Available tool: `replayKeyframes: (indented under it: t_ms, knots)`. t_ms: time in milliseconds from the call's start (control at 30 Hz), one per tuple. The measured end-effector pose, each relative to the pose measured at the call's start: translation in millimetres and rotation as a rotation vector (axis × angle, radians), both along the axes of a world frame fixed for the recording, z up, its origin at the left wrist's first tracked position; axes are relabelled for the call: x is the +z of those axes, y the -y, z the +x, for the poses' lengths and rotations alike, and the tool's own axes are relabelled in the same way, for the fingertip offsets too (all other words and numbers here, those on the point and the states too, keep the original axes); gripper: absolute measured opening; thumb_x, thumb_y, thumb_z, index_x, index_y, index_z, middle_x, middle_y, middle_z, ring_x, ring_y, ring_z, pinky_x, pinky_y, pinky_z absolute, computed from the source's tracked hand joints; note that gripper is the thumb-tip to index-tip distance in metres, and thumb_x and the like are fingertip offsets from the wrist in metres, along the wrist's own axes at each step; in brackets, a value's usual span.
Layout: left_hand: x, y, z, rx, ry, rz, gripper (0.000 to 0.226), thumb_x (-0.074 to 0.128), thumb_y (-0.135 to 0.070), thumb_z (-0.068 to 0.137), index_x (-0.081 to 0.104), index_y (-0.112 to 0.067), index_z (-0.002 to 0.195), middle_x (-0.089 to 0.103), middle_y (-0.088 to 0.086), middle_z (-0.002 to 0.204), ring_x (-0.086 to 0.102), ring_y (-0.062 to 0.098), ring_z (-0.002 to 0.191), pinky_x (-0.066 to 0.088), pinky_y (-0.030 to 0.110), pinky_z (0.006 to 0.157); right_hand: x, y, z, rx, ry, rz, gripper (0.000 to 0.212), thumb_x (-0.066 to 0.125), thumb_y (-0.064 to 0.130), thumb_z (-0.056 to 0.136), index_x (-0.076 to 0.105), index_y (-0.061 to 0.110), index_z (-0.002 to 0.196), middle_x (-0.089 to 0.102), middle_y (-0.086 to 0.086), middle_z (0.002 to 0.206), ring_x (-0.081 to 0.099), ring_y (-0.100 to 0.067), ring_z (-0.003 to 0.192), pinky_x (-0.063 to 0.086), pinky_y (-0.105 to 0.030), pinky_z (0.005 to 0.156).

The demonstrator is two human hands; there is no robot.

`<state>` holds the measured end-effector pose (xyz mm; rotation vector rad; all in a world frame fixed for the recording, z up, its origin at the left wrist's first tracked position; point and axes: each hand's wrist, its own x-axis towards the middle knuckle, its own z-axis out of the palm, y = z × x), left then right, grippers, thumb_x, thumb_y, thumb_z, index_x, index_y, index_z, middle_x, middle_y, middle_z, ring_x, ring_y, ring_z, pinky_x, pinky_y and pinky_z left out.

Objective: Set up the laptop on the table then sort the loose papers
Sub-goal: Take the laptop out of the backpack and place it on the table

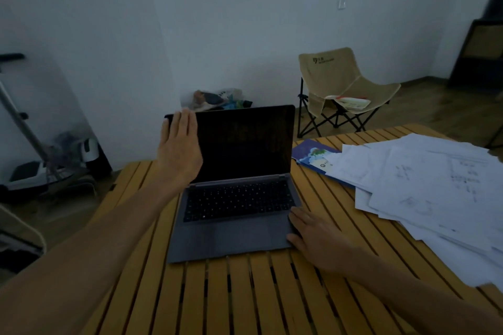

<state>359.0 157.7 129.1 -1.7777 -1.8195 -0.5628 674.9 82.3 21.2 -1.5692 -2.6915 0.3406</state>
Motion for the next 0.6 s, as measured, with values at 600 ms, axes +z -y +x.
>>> replayKeyframes:
  t_ms: [600]
  knots:
    - [-4.6, -100.3, -45.9, 0.059, -0.136, -0.367, 0.092, 0.052, -0.013, 0.089, -0.012, -0.005, 0.154, -0.015, 0.012, 0.163, -0.01, 0.026, 0.151, -0.003, 0.043, 0.123, -25.4, -23.8, -3.1, 0.045, -0.021, -0.038, 0.091, -0.009, 0.082, 0.078, -0.025, 0.029, 0.15, -0.037, 0.021, 0.153, -0.039, 0.007, 0.136, -0.018, -0.018, 0.118]
